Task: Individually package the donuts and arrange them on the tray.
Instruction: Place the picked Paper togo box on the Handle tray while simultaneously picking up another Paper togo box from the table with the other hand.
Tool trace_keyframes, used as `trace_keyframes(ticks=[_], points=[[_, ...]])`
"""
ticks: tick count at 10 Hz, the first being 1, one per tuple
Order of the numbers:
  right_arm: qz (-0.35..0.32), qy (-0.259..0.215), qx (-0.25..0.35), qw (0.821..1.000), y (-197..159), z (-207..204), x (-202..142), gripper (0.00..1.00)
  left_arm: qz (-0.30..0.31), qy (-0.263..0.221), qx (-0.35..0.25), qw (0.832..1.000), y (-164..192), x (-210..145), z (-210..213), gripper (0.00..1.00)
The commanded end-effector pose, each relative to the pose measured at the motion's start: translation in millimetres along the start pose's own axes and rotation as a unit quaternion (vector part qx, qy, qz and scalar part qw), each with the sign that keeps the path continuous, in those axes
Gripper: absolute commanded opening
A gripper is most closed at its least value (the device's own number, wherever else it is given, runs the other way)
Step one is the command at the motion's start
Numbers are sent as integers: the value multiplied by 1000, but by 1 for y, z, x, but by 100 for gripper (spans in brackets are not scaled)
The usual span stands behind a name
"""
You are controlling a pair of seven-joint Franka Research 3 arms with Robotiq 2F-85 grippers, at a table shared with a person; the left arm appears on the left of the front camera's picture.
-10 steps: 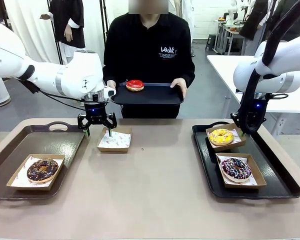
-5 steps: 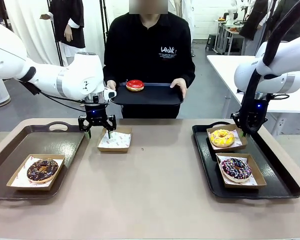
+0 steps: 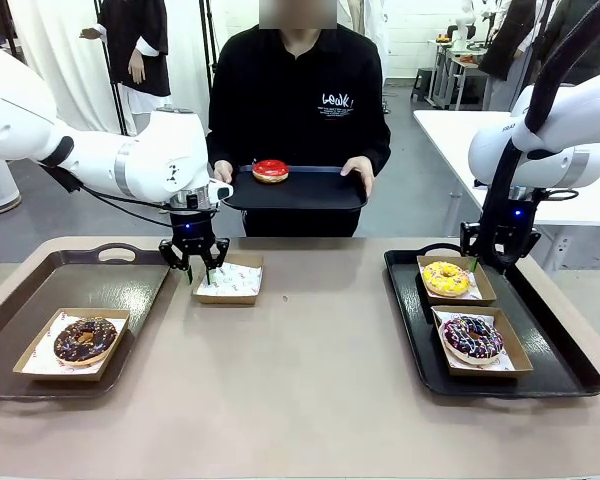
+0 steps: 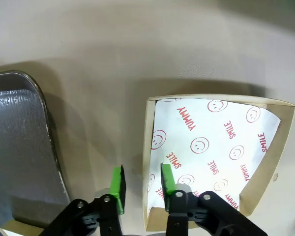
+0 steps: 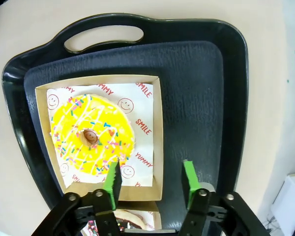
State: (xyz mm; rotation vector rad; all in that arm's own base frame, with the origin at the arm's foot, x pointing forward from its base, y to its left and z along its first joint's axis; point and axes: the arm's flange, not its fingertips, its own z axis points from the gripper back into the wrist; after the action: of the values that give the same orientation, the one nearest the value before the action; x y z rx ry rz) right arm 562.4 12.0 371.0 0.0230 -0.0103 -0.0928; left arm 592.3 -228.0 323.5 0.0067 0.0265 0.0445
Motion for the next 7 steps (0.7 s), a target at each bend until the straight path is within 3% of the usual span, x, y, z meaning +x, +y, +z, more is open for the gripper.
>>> trace_keyframes(ticks=[1, 7], points=[[-3, -5, 15, 1000, -1, -2, 2, 100, -6, 10, -3, 1000, 0, 7, 2, 0], [-4, -24, 47, 999, -19, 15, -9, 100, -16, 10, -2, 1000, -2, -1, 12, 0]])
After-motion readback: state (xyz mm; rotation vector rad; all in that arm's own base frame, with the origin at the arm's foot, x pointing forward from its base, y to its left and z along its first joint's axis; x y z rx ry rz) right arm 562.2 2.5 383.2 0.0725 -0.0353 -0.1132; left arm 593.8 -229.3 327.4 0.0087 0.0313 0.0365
